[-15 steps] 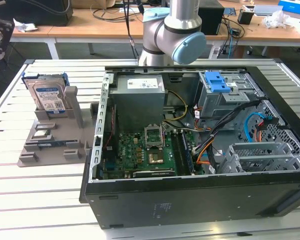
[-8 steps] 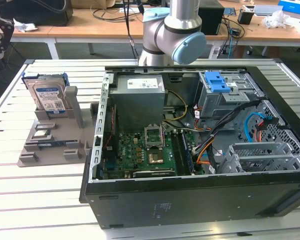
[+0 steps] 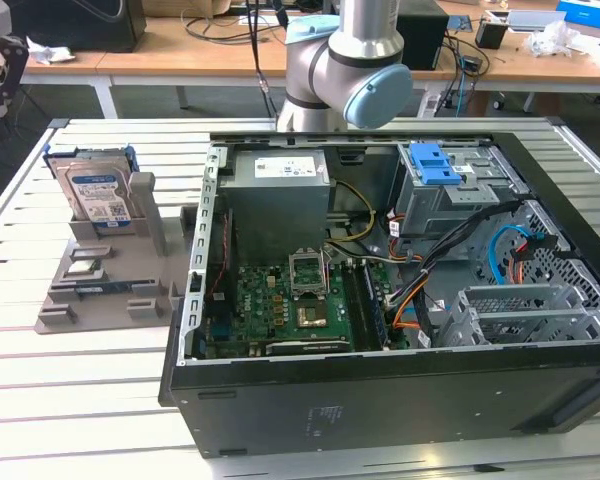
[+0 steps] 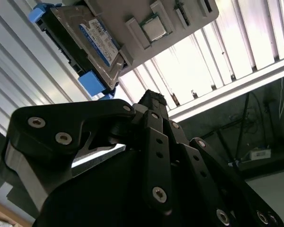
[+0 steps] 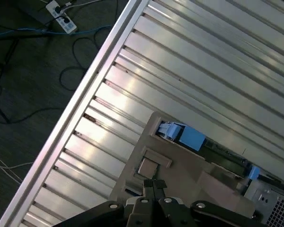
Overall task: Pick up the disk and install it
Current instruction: 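Pick up the disk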
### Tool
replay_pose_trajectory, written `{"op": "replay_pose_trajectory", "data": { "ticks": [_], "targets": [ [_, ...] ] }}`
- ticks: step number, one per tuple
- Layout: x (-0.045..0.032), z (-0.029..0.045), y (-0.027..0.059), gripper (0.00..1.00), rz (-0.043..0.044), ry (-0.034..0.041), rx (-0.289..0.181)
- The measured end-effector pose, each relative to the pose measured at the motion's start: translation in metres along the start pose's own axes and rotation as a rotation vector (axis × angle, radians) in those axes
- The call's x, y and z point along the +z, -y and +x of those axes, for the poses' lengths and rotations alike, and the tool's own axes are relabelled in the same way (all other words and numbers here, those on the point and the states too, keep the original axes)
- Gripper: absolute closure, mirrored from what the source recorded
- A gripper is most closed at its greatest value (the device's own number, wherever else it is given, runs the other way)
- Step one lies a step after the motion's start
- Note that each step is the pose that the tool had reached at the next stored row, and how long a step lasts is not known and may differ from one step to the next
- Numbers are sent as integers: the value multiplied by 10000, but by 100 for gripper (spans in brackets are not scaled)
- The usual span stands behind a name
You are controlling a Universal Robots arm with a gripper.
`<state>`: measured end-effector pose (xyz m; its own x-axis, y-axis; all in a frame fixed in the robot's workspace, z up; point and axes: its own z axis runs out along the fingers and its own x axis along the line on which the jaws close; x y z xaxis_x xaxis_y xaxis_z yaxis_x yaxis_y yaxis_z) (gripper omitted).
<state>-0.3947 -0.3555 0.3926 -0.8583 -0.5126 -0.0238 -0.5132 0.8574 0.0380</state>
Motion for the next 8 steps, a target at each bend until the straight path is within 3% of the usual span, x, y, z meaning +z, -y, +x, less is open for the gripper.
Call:
{"op": "replay_pose_trajectory", "data": {
  "ticks": [8],
  "targets": [
    [0, 0, 0, 89, -30, -49, -1277]
  ]
}}
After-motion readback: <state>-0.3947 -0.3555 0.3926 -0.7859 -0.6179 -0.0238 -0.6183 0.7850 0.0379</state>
